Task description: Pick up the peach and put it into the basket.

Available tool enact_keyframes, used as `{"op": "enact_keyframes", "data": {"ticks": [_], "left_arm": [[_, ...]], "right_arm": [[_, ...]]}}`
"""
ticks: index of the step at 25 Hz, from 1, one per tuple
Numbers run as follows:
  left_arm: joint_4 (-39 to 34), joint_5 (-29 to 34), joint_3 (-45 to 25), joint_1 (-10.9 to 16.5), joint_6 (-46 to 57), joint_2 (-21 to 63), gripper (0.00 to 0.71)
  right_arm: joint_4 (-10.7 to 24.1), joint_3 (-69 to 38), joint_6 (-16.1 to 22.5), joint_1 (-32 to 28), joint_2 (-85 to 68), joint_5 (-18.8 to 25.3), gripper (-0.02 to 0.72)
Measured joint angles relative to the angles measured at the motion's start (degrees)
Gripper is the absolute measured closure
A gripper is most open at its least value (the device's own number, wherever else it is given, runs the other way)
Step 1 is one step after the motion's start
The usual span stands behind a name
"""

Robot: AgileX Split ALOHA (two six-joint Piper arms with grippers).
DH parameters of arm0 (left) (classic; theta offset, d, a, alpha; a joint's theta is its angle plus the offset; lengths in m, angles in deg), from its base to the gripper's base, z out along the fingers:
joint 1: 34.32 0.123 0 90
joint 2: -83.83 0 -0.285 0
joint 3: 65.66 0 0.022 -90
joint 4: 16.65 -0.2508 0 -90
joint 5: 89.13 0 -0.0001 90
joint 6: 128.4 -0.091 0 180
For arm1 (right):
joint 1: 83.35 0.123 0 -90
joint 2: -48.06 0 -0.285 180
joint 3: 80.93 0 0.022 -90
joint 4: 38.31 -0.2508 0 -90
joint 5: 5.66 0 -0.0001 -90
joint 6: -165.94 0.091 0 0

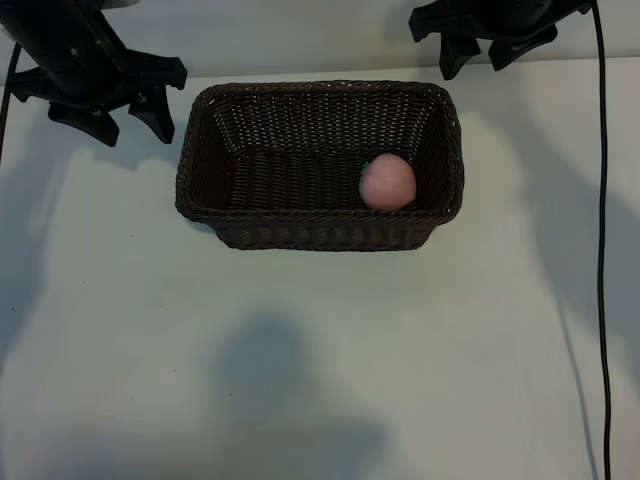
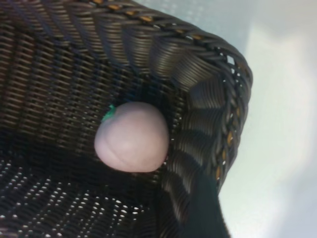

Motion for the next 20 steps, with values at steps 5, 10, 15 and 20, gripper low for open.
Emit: {"op": "enact_keyframes", "data": {"ticks": [5,10,15,20], "left_arm": [[0.00,0.00,0.00,0.00,0.00,0.00,0.113],[0.00,0.00,0.00,0.00,0.00,0.00,0.113],[0.00,0.00,0.00,0.00,-0.33,0.00,0.113],[0.00,0.00,0.00,0.00,-0.33,0.00,0.113]], "right_arm": [[0.42,0.00,0.00,-0.05,0.00,0.00,0.177],[0.42,0.00,-0.23,-0.05,0.00,0.00,0.177],[0.53,0.00,-0.23,-0.05,0.00,0.00,0.177],[0.60,0.00,-0.23,-0.05,0.00,0.00,0.177]]}}
